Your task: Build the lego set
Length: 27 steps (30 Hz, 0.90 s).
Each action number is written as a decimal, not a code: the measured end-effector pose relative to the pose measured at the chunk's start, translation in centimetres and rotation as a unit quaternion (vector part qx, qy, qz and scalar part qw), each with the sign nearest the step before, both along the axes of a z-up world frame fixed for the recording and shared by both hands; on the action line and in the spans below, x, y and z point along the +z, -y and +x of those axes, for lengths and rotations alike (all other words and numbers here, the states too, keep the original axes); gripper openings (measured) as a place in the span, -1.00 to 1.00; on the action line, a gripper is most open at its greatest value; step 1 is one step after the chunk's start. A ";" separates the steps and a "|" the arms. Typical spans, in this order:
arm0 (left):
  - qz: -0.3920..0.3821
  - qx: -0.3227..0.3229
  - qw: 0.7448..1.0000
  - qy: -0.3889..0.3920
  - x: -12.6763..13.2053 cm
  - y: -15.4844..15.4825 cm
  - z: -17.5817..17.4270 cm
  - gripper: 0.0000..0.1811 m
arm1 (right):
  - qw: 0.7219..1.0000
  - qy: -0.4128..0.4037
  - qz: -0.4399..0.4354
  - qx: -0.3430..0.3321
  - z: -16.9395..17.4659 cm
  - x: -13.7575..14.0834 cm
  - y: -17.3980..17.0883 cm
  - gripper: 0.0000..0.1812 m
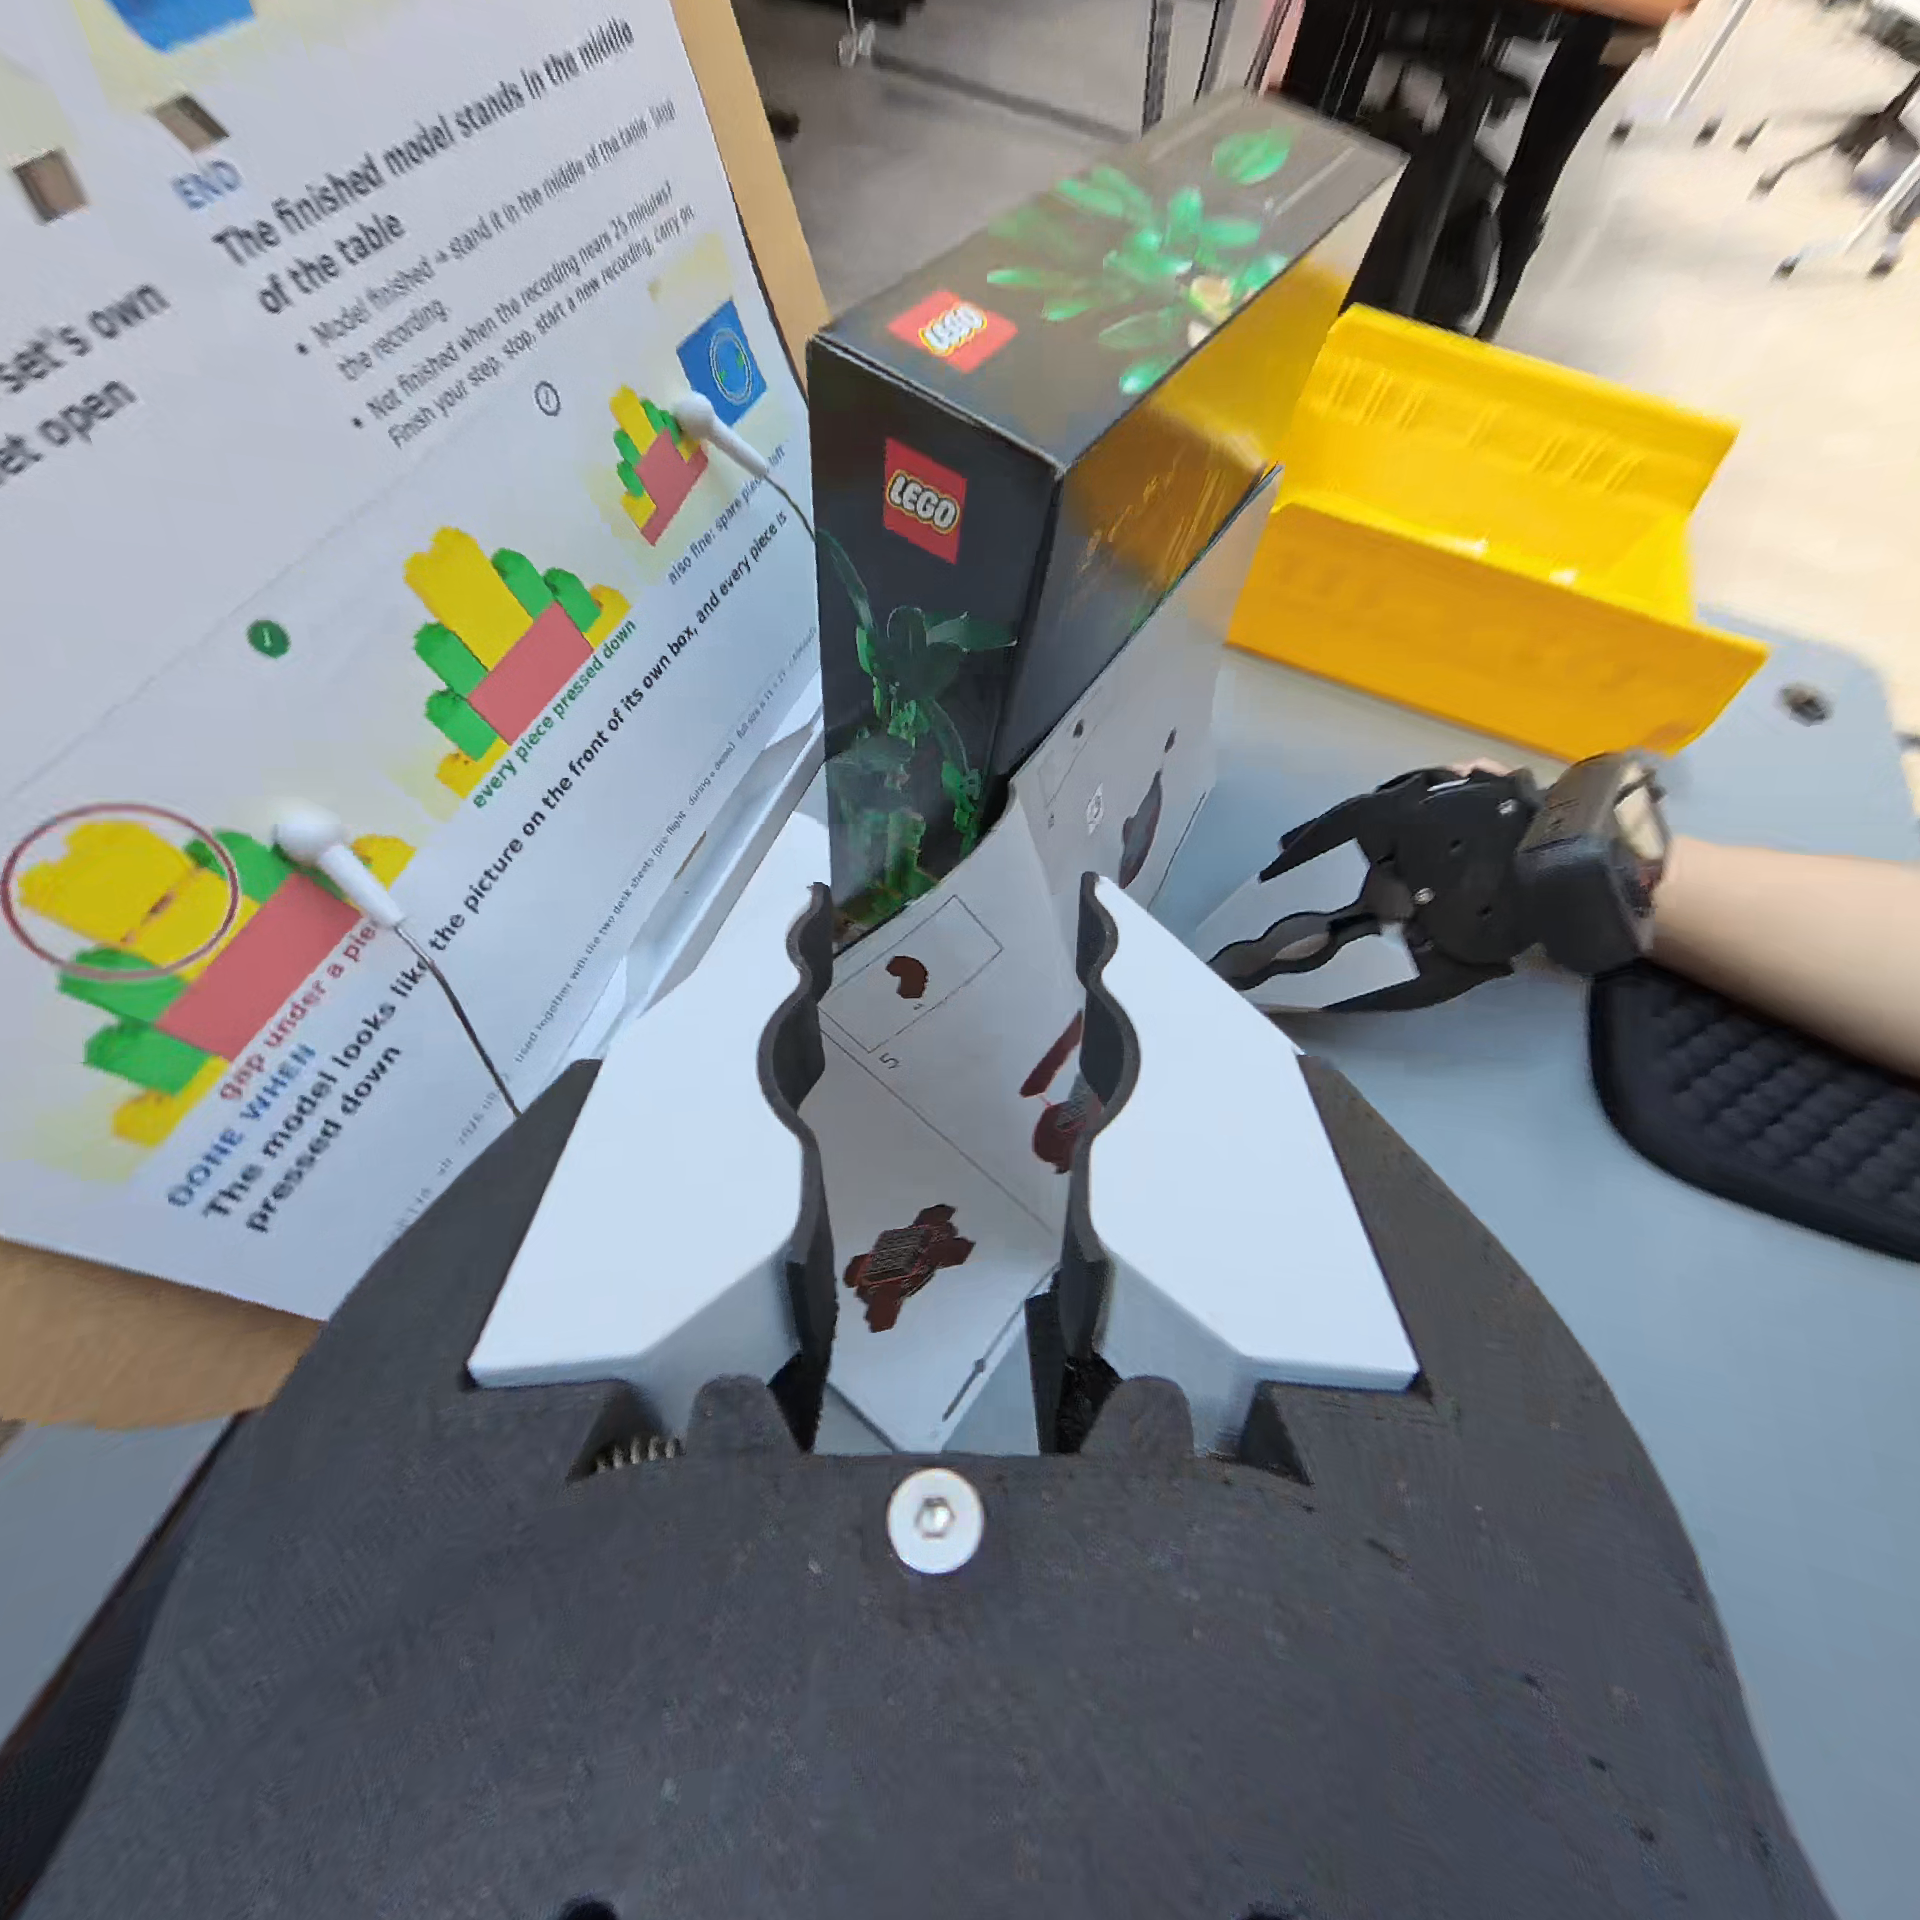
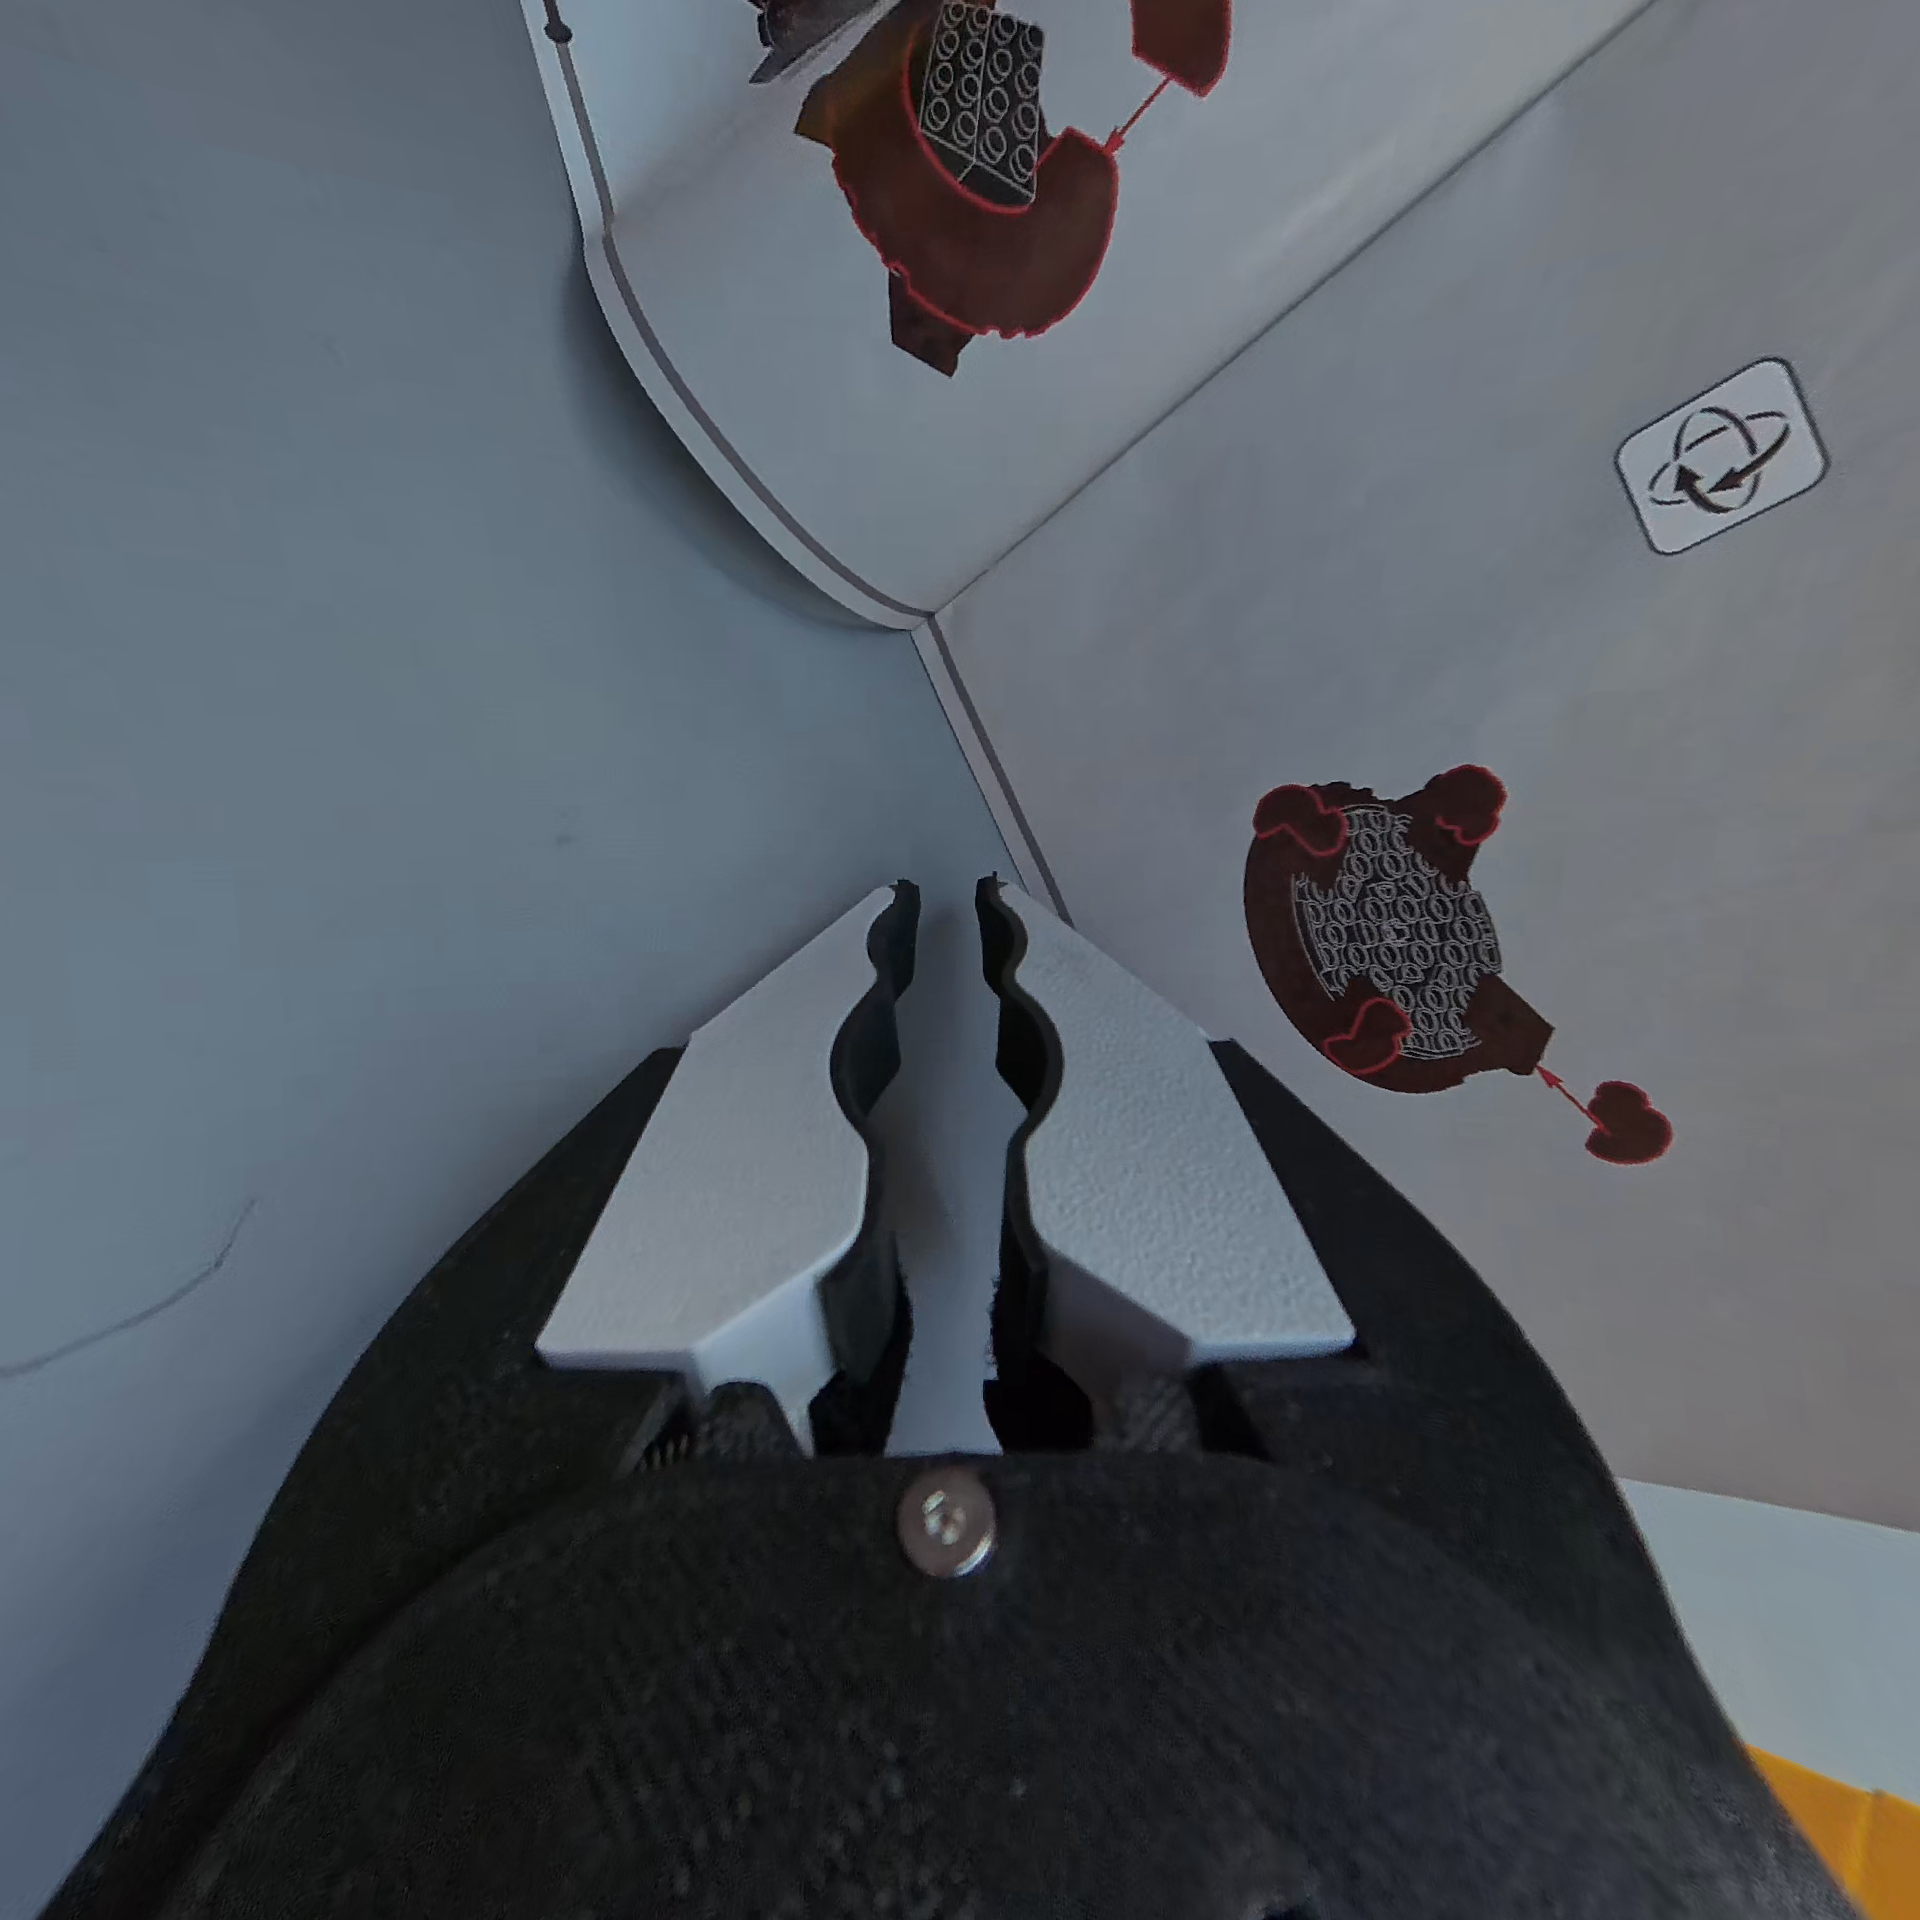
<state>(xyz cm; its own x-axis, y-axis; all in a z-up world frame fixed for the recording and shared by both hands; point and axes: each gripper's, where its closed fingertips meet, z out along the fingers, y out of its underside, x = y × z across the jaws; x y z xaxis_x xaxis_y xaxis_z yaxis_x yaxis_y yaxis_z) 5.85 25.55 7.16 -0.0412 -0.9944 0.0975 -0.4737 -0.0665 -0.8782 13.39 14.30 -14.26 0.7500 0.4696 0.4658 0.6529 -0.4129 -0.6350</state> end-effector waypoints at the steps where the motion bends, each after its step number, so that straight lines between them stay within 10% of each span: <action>1: -0.024 0.000 0.999 0.027 0.5 0.3 -1.2 -0.48 | 1.000 0.000 0.004 0.002 -0.1 0.2 0.1 -0.87; 13: -0.110 0.000 0.986 0.129 -6.6 8.9 -16.4 -0.37 | 0.993 -0.099 0.012 0.064 -6.4 4.2 4.9 -0.62; 19: -0.115 -0.054 0.988 0.093 -10.3 13.6 -18.2 -0.43 | 0.958 -0.252 -0.019 0.137 -14.0 6.3 9.0 -0.47; 27: -0.142 -0.120 0.979 0.079 -14.1 16.0 -19.3 -0.46 | 0.954 -0.206 -0.078 0.203 -18.8 2.7 11.6 -0.61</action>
